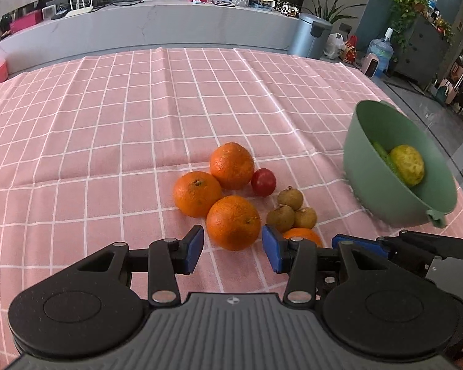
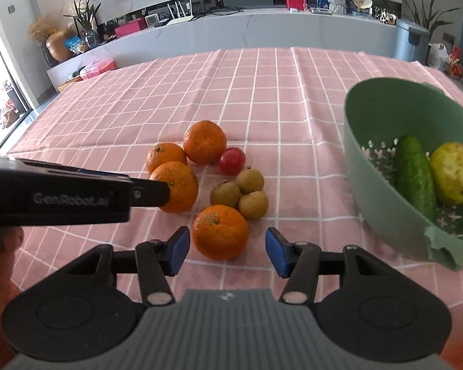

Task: Organize fruits
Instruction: 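Move both tools back to the oranges on the cloth, then grasp an orange with the left tool while the right tool grasps another orange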

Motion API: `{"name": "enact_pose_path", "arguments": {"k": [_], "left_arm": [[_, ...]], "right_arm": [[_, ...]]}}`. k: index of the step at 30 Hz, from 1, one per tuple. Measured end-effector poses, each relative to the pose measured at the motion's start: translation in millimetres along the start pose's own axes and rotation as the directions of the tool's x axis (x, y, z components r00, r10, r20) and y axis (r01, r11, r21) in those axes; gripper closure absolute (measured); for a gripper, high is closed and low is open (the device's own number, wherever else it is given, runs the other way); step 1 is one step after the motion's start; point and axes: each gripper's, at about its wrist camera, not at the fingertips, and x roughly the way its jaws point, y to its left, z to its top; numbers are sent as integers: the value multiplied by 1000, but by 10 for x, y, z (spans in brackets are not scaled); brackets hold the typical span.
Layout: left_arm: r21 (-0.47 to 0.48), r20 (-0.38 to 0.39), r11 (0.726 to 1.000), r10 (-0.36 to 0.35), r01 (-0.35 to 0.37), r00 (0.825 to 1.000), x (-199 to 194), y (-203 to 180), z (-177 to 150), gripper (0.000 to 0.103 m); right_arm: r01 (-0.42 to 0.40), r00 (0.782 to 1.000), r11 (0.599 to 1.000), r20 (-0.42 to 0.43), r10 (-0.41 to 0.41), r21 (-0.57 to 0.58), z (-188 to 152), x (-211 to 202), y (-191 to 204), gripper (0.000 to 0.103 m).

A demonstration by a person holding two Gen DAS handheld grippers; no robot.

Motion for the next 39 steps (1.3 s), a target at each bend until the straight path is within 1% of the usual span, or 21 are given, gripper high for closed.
{"name": "enact_pose_path", "arguments": {"k": [6,9,16,19,23,29,35,39], "left_arm": [[-50,1,999,-15,15,1000,116,81,26,51],[-61,-2,998,-19,19,1000,156,89,26,51],[-74,-8,996,-48,47,999,227,75,39,50],[-79,-6,995,-63,62,998,227,77,35,57],[-113,-4,991,-75,74,997,221,115,28,59],[-108,0,992,-64,64,998,143,87,-10,60],[-117,27,991,-61,64,998,-36,45,-48,61],[-131,70,987,-82,91,994,-262,-40,-52,61]], "right_arm": [[-6,1000,1000,-10,6,-7,-2,93,41,54],[-12,1000,1000,-16,12,2,-6,123,23,58],[-35,999,999,-17,35,15,-15,135,-6,62],[-37,999,999,-16,38,11,-20,128,-3,63],[-35,999,999,-10,35,5,-27,118,-10,64],[-30,999,999,12,31,-17,-29,5,-11,65],[-27,999,999,39,28,-43,-42,-198,-17,65],[-28,997,998,73,32,-55,-63,-423,-60,65]]}}
